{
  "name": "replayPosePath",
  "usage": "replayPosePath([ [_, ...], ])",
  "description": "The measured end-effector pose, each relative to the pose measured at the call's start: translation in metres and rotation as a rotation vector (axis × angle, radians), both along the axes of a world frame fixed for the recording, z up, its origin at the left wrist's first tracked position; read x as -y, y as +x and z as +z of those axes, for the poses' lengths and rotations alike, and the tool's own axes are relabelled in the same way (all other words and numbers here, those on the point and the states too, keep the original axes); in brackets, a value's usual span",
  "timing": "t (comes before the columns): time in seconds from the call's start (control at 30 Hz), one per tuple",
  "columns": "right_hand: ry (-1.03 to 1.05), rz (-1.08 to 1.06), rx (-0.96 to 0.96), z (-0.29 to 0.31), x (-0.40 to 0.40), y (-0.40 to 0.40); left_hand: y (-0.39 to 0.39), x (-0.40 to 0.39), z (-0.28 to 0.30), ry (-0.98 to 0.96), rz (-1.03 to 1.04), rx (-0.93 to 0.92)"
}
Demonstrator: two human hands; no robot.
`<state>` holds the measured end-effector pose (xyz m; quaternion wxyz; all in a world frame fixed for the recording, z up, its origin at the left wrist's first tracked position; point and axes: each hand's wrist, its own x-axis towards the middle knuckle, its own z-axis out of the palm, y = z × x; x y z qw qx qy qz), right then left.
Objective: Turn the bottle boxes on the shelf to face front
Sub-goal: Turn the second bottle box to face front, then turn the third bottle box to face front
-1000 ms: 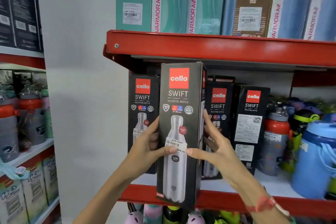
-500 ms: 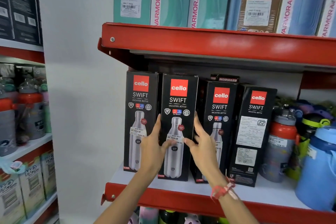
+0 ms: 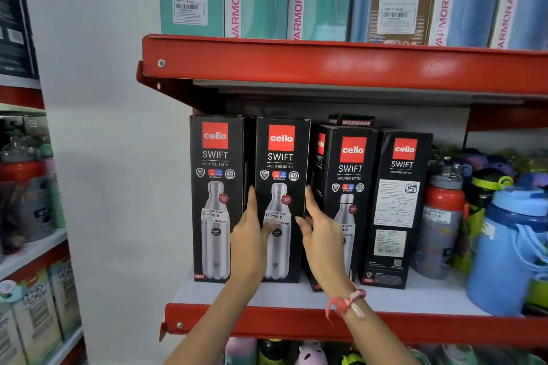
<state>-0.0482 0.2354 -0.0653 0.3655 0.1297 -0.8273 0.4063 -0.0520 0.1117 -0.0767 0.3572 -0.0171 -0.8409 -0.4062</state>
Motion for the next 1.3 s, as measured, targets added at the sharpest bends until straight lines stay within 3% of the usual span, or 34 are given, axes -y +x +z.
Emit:
replayPosePath([
  [0.1, -0.020, 0.004, -0.125, 0.001, -0.017, 0.007, 0.010, -0.004, -0.001, -0.052, 0.001, -0.063],
  [0.23, -0.226, 0.041, -0.280, 0.008, -0.049, 0.013, 0.013, -0.023, -0.002, -0.278, 0.070, -0.342],
  [0.37, -0.349, -0.069, -0.373, 0.015, -0.085, 0.005, 0.005, -0.062, 0.003, -0.468, 0.063, -0.363],
  [0.43, -0.289, -0.276, -0.324, 0.014, -0.103, -0.005, 0.001, -0.078, 0.003, -0.459, 0.073, -0.335],
  [0.53, -0.184, -0.547, -0.032, 0.008, -0.114, -0.017, -0.004, -0.090, 0.000, -0.420, 0.122, -0.308],
  [0.63, -0.154, -0.416, 0.141, 0.004, -0.125, -0.022, -0.002, -0.104, -0.002, -0.433, 0.197, -0.309],
  [0.8, -0.279, -0.170, 0.061, 0.004, -0.152, -0.015, 0.004, -0.121, -0.001, -0.463, 0.222, -0.392],
  [0.9, -0.290, -0.021, 0.009, 0.012, -0.173, 0.003, 0.015, -0.139, 0.011, -0.293, -0.027, -0.405],
  [1.0, -0.266, 0.110, 0.000, 0.030, -0.197, 0.020, 0.027, -0.161, 0.027, -0.018, -0.331, -0.122],
  [1.13, -0.326, 0.411, 0.040, 0.047, -0.227, 0.028, 0.039, -0.171, 0.041, 0.152, -0.660, 0.146],
  [1.3, -0.172, 0.598, 0.229, 0.047, -0.249, 0.015, 0.036, -0.177, 0.039, 0.221, -0.641, 0.148],
])
